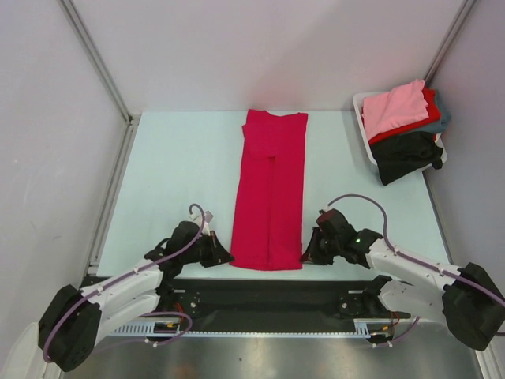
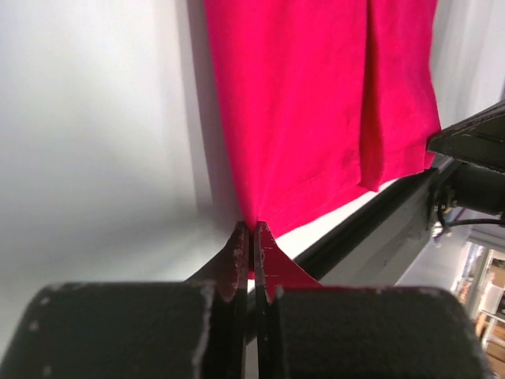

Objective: Fold and stack the t-shirts
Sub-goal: Fold the tshirt

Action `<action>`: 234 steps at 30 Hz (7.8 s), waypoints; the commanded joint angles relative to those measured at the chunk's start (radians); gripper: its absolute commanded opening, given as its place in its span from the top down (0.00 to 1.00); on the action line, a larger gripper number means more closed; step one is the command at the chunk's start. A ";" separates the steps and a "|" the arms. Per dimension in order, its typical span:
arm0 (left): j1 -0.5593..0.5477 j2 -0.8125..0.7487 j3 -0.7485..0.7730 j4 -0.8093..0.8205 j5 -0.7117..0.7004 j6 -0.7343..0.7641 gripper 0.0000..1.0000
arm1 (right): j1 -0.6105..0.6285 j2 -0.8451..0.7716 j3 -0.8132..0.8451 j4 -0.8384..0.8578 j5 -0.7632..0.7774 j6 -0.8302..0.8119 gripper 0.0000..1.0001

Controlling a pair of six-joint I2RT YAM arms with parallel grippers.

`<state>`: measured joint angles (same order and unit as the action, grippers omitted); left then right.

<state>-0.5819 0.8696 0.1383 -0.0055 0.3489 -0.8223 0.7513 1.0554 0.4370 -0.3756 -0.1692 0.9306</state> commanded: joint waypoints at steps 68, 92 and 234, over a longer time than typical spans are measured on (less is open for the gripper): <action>0.287 0.718 0.718 0.072 -0.027 0.136 0.36 | -0.445 0.620 0.569 0.145 -0.181 -0.386 0.49; 0.221 0.833 0.669 0.079 -0.067 0.173 0.92 | -0.431 0.632 0.428 0.216 -0.210 -0.366 1.00; 0.243 0.396 0.955 -0.379 -0.091 0.224 1.00 | -0.556 0.423 0.901 -0.152 -0.359 -0.434 1.00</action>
<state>-0.3664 1.2373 1.0348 -0.3912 0.2878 -0.6338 0.2039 1.4643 1.3060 -0.5556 -0.5438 0.4961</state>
